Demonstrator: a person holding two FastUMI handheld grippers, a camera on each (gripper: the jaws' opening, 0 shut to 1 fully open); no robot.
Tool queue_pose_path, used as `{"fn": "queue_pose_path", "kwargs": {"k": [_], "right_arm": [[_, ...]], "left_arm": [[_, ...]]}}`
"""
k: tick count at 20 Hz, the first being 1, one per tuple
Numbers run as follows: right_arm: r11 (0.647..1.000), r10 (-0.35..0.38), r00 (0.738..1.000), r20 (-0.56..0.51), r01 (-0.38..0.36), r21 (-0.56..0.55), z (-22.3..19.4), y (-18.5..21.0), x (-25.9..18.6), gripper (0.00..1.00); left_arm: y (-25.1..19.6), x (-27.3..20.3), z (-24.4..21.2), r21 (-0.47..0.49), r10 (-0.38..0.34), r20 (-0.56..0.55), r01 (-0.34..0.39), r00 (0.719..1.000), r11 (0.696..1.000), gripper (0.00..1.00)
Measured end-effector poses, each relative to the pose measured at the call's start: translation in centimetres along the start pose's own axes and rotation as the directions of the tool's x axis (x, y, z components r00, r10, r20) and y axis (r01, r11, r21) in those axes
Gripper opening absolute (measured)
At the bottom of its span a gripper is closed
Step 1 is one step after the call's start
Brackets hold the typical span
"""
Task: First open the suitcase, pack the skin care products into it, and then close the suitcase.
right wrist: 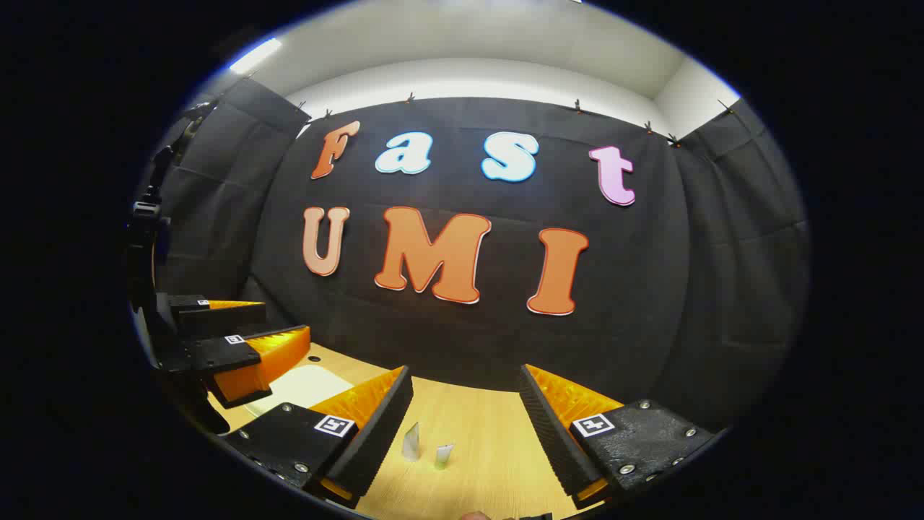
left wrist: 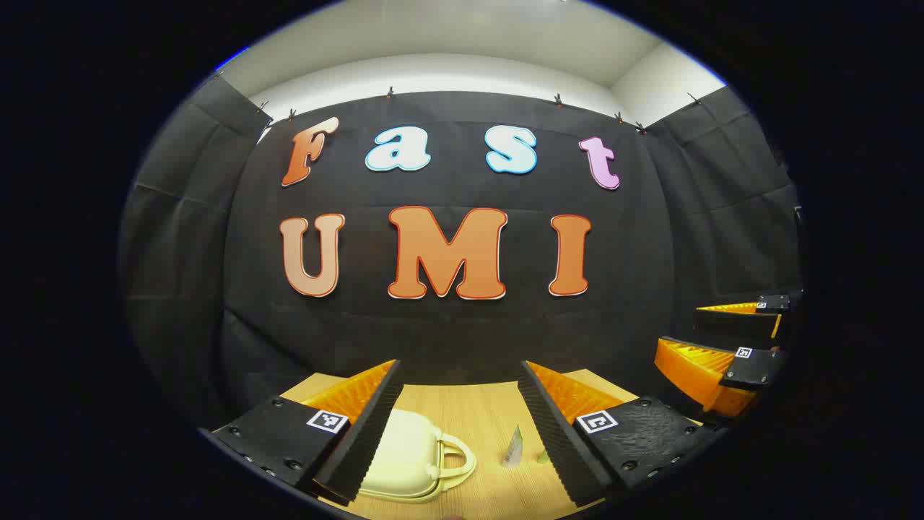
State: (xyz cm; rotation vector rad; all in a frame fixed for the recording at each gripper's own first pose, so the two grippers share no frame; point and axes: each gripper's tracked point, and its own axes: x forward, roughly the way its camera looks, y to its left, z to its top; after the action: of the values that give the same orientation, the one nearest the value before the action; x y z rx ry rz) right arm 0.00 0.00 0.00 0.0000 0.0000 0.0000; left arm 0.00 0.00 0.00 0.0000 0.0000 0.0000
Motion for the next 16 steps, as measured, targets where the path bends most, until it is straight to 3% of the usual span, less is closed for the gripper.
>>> {"fn": "queue_pose_path", "kwargs": {"k": [3,10,16], "right_arm": [[0.999,0.042,0.999,0.002,-0.042,-0.017,-0.3,0.7,1.1,0.94],[0.99,0.141,0.99,0.008,-0.141,0.013,-0.9,0.5,5.0,0.94],[0.987,0.159,0.987,0.021,-0.159,0.016,-1.5,-2.4,9.0,0.95]], "left_arm": [[-1.3,1.0,-0.1,-0.03,-0.031,0.004,0.031,1.0,0.999,0.99],[-2.2,4.8,1.5,0.014,0.045,0.038,-0.045,0.998,0.999,0.99],[-2.9,9.0,1.0,0.022,0.1,0.036,-0.101,0.994,0.995,0.99]]}}
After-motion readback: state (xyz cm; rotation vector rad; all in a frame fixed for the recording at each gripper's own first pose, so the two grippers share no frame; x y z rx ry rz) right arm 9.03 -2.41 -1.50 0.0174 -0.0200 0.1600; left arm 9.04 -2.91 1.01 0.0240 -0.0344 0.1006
